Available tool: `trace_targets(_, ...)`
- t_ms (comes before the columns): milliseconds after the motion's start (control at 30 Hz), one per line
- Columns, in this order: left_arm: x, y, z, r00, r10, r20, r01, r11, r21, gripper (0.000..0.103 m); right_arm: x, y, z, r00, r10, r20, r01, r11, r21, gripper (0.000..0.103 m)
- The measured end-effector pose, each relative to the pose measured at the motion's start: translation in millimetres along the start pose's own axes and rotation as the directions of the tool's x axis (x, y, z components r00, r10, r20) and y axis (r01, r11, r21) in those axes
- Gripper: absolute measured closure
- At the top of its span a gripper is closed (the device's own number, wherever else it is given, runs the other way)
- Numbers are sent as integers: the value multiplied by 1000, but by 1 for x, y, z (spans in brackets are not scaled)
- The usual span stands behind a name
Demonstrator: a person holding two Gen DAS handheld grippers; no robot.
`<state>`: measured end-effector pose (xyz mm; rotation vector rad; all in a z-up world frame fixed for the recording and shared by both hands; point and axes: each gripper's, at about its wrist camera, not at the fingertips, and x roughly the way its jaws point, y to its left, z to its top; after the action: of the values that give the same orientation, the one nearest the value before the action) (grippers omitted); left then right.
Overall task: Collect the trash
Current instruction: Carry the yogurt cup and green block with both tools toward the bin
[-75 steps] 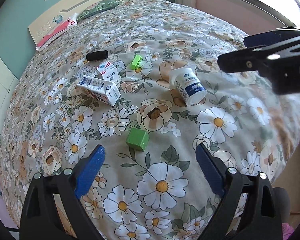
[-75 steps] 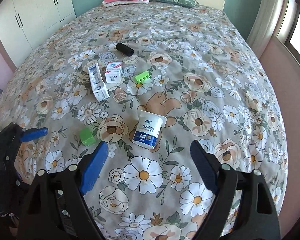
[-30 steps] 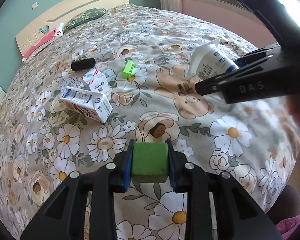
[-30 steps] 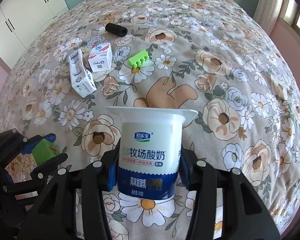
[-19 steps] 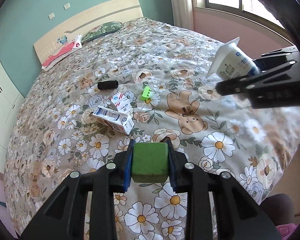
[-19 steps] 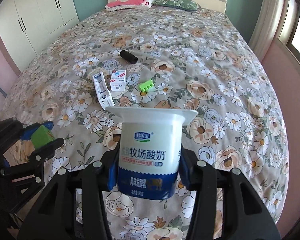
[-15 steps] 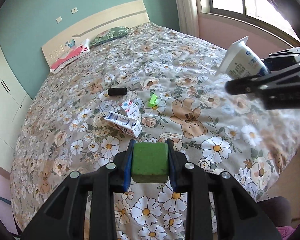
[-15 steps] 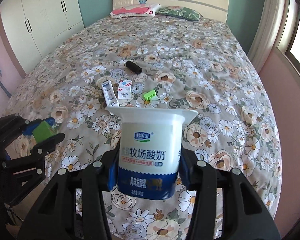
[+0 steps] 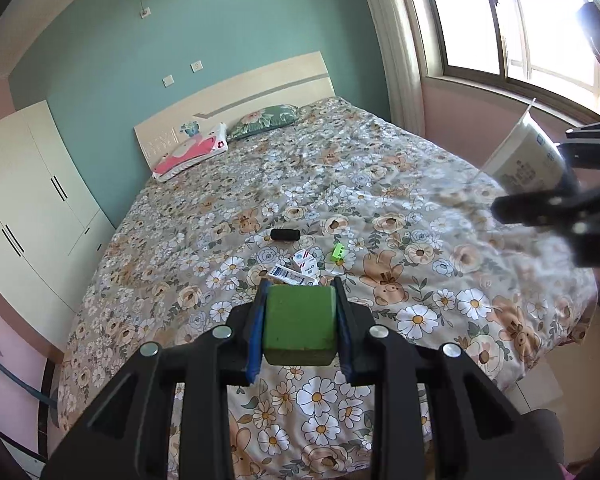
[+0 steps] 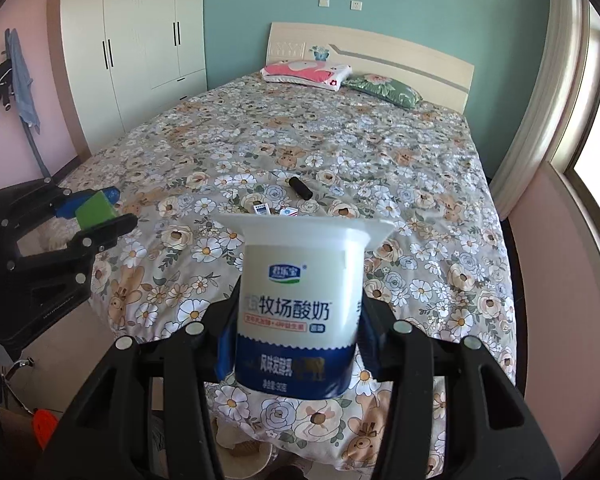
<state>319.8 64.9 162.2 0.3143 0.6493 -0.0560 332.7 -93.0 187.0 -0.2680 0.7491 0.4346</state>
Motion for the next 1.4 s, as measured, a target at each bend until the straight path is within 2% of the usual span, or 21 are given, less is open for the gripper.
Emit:
trace_targets(233,-67,-2,-1,998,54,35,-54,999,6,71,-82,15,-19,998,0,64,3,999,-45,53)
trace_targets(567,-151,-20,-16,993,52,108,-58,997,50,71,-170,37,-60,991,32,126,-18,994,-104,53)
trace_targets(1000,-180,-36,-60,995,-17,100,12,998,56,71,-200,67,-112,988,77,137,-53,984,-173,53)
trace_targets(1400,-169,-47,-112,993,-105,52,101,992,74,71,-164,85,-170,987,147,65,-130,968,-214,53)
